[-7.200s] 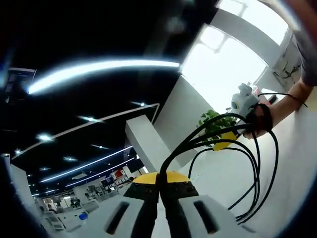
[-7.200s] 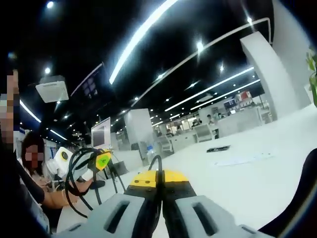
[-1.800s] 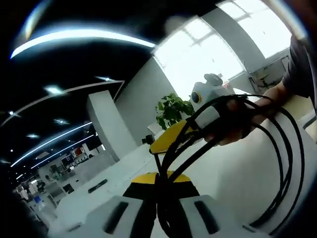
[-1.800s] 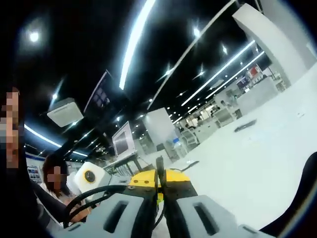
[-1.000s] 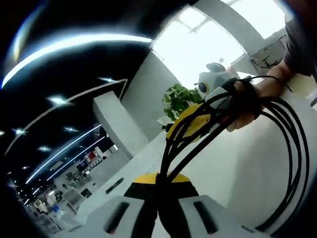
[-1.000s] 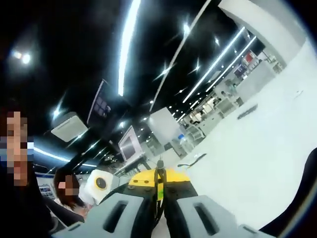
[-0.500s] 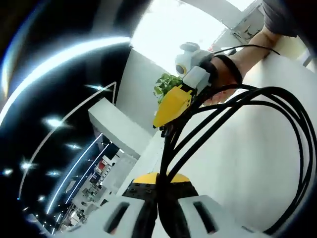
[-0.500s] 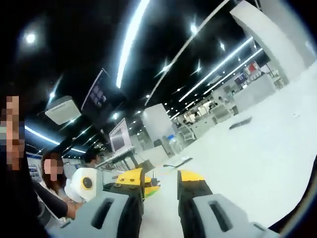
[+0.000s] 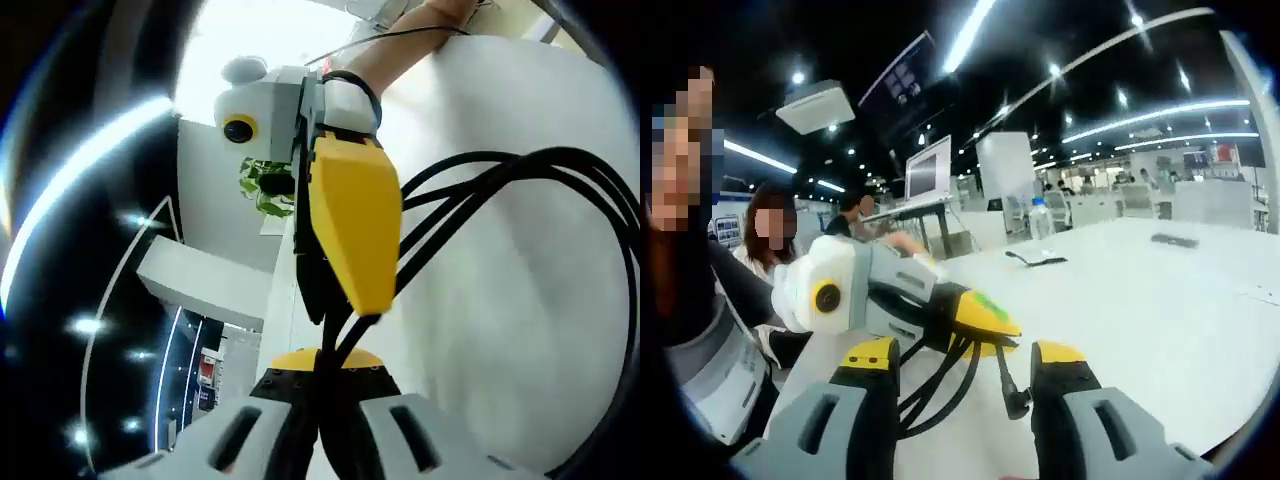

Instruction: Coil the Type-C to USB data cable on the desktop and secure it with Velcro straps.

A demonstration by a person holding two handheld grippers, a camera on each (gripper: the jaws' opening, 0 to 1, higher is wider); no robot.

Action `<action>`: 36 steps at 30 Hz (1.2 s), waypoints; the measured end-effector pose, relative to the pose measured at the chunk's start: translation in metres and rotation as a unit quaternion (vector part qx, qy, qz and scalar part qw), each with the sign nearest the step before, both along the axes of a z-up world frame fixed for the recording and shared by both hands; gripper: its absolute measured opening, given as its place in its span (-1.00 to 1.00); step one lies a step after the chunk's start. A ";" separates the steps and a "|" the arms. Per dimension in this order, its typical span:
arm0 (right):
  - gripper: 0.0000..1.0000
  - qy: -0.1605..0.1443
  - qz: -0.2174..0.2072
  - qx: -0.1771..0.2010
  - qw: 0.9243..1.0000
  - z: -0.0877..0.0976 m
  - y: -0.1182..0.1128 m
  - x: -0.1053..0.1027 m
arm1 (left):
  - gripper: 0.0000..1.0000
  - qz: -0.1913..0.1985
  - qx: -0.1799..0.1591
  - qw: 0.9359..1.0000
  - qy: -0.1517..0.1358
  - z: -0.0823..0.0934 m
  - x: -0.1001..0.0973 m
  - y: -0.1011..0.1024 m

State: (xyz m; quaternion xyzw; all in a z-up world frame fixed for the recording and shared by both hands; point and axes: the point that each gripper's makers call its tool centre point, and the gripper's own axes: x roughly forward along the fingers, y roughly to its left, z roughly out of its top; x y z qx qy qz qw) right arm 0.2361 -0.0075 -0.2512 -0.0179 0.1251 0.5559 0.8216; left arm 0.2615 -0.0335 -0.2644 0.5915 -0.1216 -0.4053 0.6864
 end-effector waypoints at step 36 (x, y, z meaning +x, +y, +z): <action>-0.90 0.073 0.003 -0.087 0.993 -0.034 -0.005 0.007 | -0.84 -0.022 -0.062 0.989 0.135 -0.015 -0.011 0.014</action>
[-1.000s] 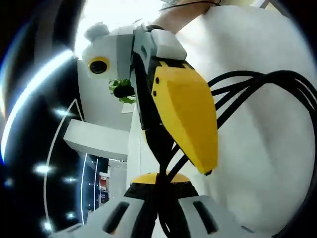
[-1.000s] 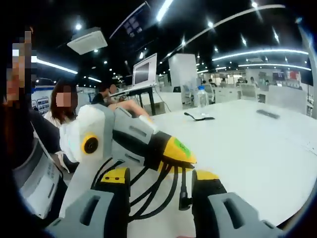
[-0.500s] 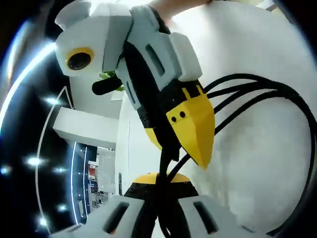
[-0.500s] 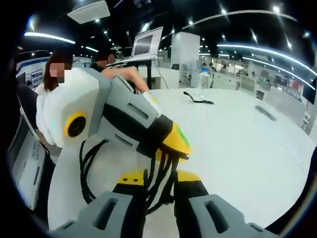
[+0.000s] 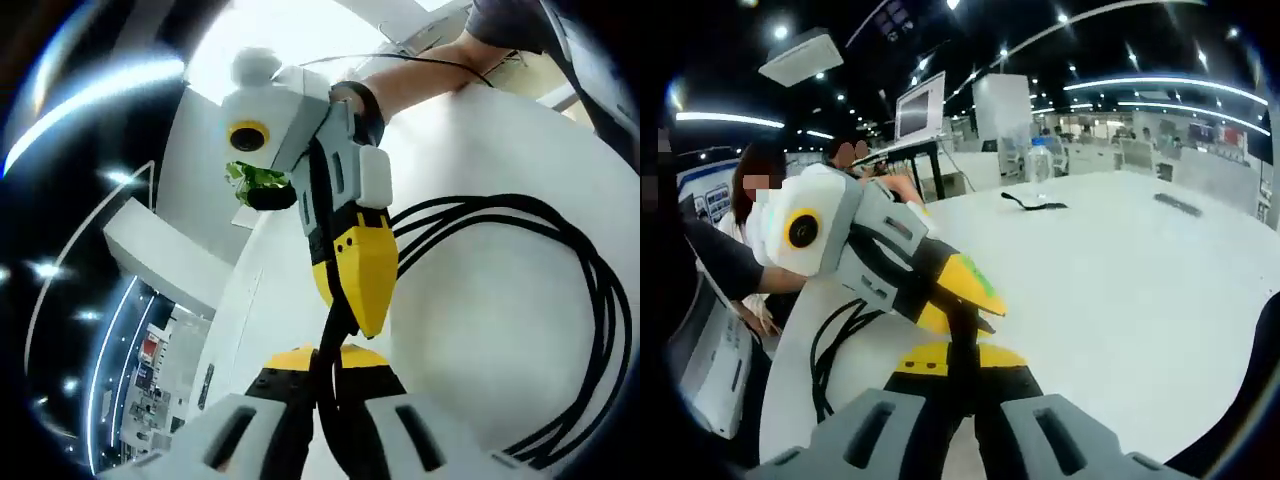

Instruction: Coil the Type-C to USB data cable on the desktop and secure it with Velcro straps.

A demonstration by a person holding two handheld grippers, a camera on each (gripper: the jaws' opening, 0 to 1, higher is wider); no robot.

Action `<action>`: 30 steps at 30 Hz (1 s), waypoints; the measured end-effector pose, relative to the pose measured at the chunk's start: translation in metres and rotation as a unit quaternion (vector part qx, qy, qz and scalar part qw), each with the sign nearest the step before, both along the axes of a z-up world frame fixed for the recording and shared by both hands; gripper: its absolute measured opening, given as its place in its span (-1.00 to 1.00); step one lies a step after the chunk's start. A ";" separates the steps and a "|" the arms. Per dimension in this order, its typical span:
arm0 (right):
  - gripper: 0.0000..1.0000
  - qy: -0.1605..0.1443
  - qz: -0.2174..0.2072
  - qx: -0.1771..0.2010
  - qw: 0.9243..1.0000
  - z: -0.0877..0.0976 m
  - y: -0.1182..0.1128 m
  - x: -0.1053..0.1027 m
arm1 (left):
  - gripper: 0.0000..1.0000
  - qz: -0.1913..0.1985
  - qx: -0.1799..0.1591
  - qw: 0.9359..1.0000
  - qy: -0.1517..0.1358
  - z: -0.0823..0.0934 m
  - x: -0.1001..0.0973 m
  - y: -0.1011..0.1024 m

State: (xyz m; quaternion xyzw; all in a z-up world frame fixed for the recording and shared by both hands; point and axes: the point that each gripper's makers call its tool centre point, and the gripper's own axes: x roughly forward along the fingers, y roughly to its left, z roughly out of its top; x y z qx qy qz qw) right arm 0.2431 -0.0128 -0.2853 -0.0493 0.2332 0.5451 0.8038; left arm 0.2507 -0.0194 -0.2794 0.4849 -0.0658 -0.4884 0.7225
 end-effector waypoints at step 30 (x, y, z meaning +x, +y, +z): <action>-0.62 0.037 -0.073 0.252 0.964 0.047 0.062 0.059 | -0.87 0.097 0.033 0.993 -0.060 -0.010 0.021 0.096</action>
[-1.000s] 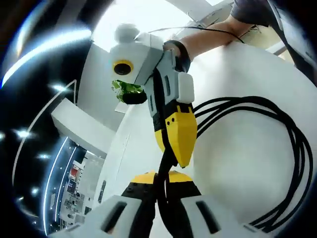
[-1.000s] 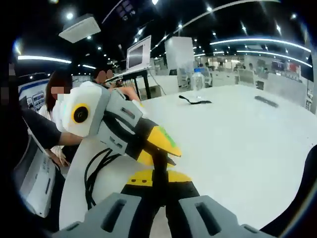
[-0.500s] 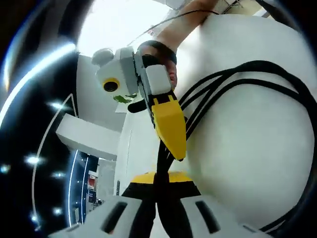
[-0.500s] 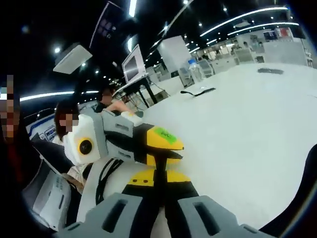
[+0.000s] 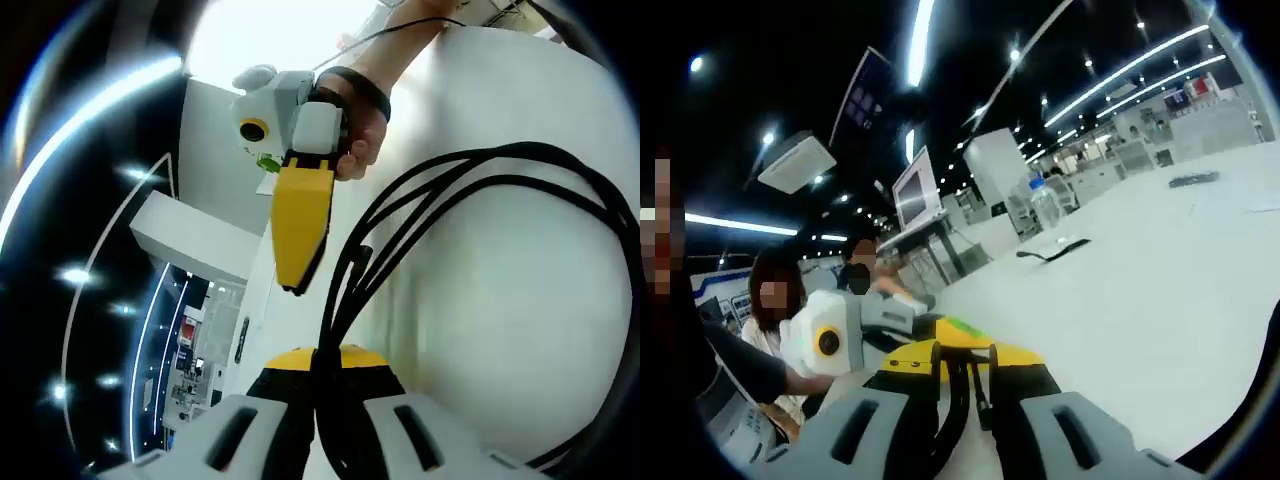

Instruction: Coil the Type-C to USB data cable on the desktop and secure it with Velcro straps.

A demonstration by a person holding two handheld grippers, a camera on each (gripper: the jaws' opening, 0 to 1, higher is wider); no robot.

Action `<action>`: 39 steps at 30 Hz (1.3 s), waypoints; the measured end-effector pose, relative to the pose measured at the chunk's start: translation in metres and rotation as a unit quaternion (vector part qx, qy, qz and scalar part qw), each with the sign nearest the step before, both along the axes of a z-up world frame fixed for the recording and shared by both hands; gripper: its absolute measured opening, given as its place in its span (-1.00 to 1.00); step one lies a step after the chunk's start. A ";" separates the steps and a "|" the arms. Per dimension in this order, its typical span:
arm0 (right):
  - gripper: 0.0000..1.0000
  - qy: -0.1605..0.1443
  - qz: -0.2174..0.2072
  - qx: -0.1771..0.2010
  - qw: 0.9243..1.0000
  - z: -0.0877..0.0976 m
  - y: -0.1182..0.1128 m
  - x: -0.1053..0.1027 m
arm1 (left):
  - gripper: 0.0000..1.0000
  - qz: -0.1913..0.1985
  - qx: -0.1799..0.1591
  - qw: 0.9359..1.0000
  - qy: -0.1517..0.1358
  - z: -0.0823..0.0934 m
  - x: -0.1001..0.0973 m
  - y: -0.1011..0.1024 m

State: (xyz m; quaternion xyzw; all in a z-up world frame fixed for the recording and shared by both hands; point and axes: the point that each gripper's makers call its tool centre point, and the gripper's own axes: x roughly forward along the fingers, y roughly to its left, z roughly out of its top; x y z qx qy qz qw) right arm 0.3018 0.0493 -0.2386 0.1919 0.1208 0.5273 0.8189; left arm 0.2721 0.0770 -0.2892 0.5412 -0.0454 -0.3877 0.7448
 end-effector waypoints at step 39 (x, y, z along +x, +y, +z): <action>-0.87 -0.377 -0.041 -0.252 0.890 -0.042 0.188 0.153 | -0.86 0.055 -0.032 0.998 -0.015 0.005 0.017 0.036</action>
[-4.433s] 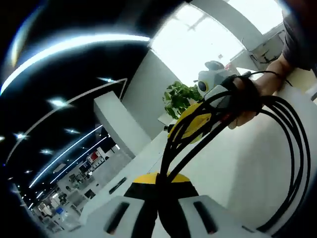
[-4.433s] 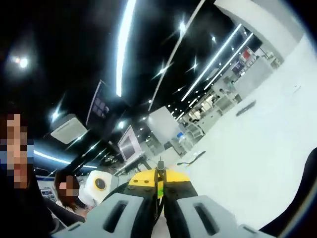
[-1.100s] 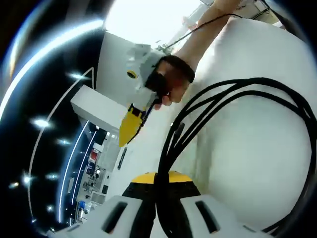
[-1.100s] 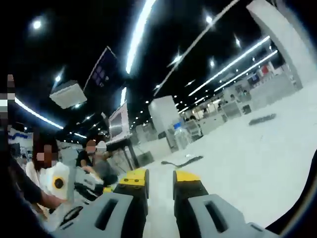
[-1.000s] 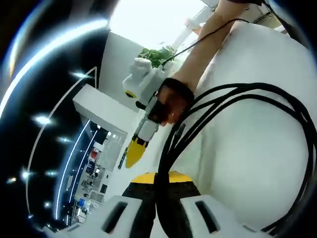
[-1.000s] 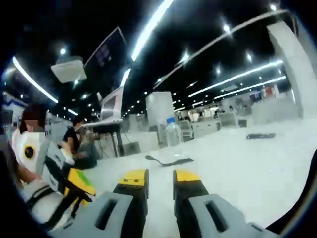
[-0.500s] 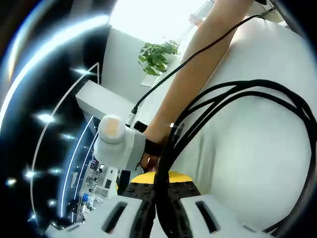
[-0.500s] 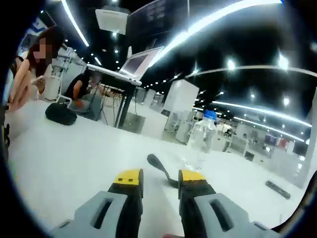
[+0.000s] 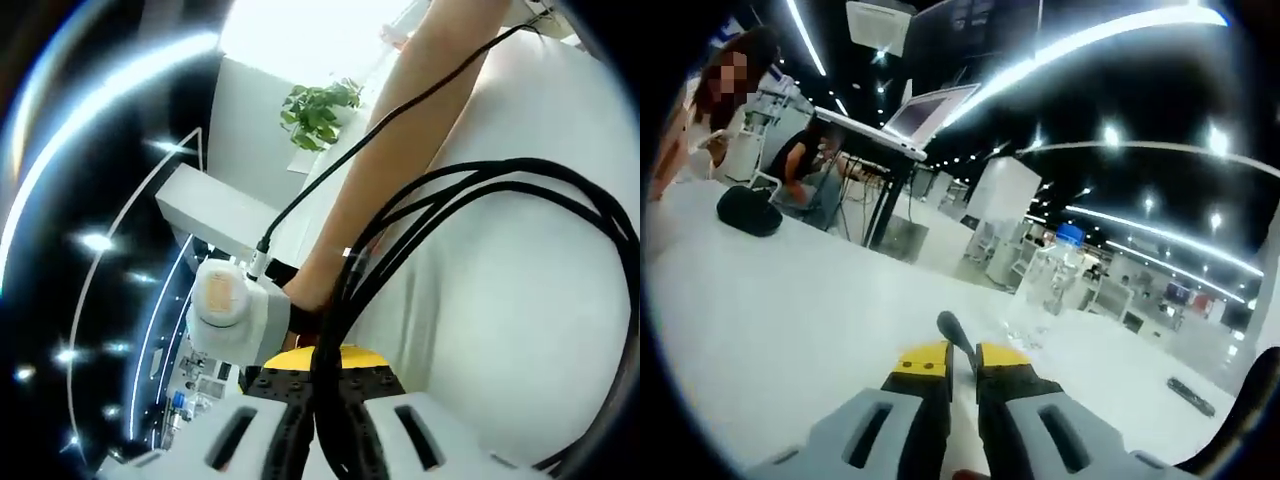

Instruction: Coil the Type-C to USB data cable on the desktop and secure it with Velcro straps.

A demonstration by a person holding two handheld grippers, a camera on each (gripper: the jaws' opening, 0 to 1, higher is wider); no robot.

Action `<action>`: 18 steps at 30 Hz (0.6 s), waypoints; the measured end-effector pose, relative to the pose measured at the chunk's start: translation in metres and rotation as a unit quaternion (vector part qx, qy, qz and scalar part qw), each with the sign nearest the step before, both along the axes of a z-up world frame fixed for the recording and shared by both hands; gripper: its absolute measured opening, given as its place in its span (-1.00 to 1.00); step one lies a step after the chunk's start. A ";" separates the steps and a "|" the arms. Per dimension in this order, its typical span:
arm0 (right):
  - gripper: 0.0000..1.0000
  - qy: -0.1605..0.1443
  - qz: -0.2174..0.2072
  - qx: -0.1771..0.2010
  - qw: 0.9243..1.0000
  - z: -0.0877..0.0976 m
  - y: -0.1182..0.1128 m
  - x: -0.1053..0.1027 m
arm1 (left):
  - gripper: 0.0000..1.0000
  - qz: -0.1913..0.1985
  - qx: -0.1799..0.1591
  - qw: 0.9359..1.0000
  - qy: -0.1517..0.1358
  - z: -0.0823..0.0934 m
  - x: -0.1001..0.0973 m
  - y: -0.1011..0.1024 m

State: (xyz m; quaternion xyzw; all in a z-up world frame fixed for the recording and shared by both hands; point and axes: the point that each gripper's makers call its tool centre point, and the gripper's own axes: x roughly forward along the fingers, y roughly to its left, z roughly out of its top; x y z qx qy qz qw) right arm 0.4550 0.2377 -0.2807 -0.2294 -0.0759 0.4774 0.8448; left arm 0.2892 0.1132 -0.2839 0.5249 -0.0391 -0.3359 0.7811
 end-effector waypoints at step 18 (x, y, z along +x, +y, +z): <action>-0.97 0.090 0.033 0.066 0.993 0.010 -0.021 -0.039 | -0.86 -0.015 -0.047 0.997 0.058 -0.008 0.000 -0.002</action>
